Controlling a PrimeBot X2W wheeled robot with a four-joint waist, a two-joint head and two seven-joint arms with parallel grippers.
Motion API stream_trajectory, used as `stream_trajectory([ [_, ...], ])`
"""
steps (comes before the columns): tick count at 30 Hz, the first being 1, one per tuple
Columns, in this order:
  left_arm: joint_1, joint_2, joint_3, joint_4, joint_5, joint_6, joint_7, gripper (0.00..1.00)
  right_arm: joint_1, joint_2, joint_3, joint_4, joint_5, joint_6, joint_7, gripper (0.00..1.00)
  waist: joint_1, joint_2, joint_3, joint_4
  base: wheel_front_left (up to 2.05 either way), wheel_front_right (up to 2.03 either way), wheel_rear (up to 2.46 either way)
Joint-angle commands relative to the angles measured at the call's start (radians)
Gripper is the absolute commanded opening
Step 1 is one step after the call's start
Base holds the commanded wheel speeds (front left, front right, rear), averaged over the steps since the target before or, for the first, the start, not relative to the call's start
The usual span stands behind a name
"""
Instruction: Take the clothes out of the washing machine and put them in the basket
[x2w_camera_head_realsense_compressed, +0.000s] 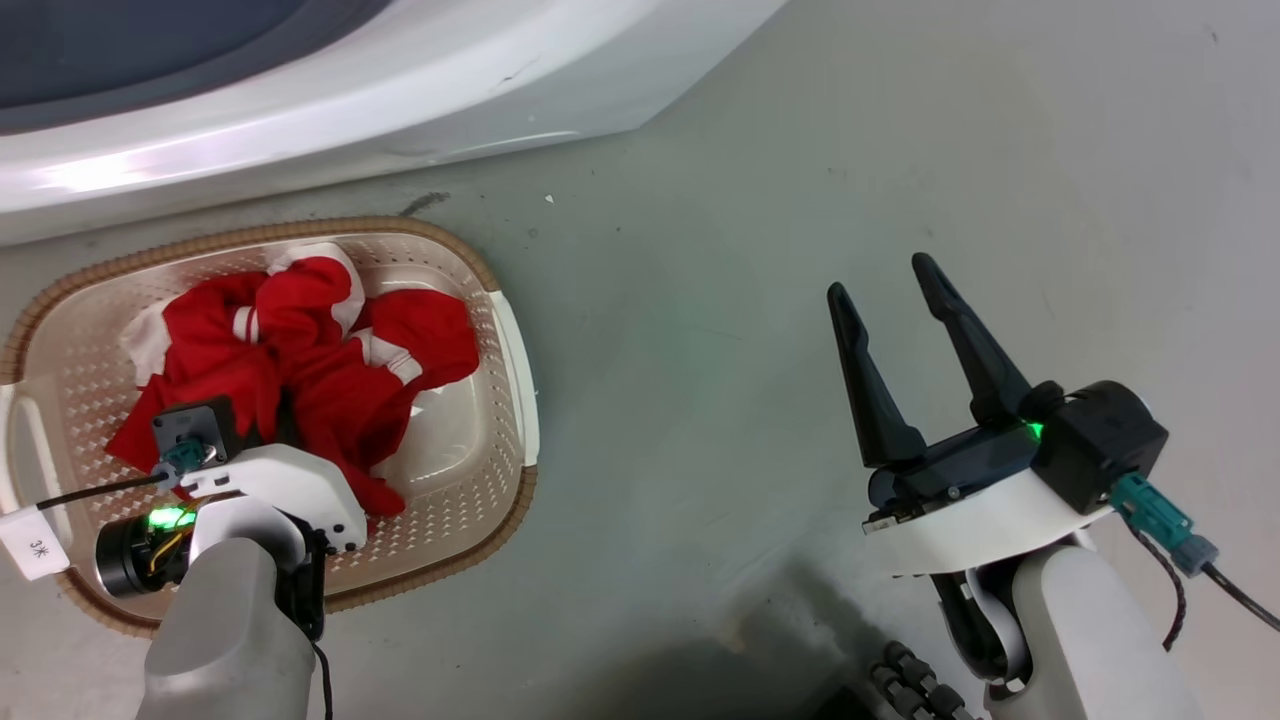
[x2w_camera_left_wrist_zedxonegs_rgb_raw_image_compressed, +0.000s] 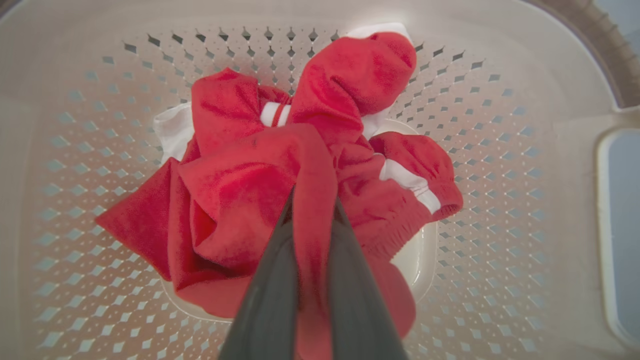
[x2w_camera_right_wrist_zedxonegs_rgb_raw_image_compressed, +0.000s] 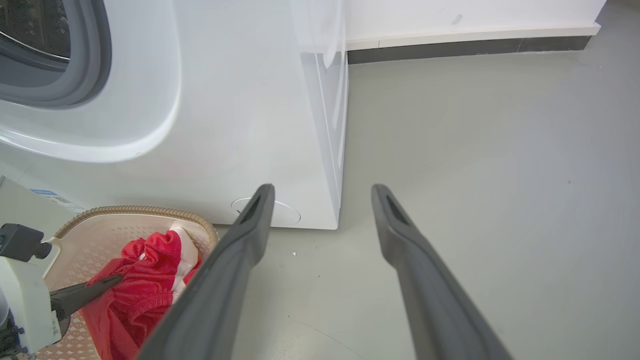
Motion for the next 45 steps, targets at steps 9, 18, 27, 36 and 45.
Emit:
stream_trajectory([
  [9, -0.052, 0.012, 0.023, 0.126, -0.012, -0.007, -0.003, 0.00, -0.035, 0.002, 0.013, 0.045, 0.016, -0.001, -0.016, 1.00, -0.0002, 0.0000, -0.001, -0.013, 0.00, 0.00, 0.00],
  [18, 0.024, -0.030, 0.045, 0.127, -0.016, -0.015, -0.003, 1.00, -0.003, 0.002, -0.011, 0.093, -0.004, -0.001, -0.019, 1.00, -0.0002, 0.0000, -0.152, 0.020, 0.00, 0.00, 0.00],
  [27, 0.143, -0.084, 0.030, 0.079, 0.018, -0.023, -0.003, 1.00, 0.075, 0.001, -0.065, 0.121, -0.042, -0.001, -0.004, 1.00, -0.0002, 0.0000, -0.367, 0.090, 0.00, 0.00, 0.00],
  [36, 0.239, -0.119, 0.006, -0.064, 0.049, -0.023, -0.003, 1.00, 0.156, 0.002, -0.130, 0.098, -0.074, -0.001, 0.038, 1.00, -0.0002, 0.0000, -0.513, 0.157, 0.00, 0.00, 0.00],
  [45, 0.317, -0.128, -0.052, -0.286, 0.086, -0.023, -0.003, 1.00, 0.226, 0.002, -0.180, 0.065, -0.094, -0.001, 0.078, 1.00, -0.0002, 0.0000, -0.620, 0.219, 0.00, 0.00, 0.00],
])
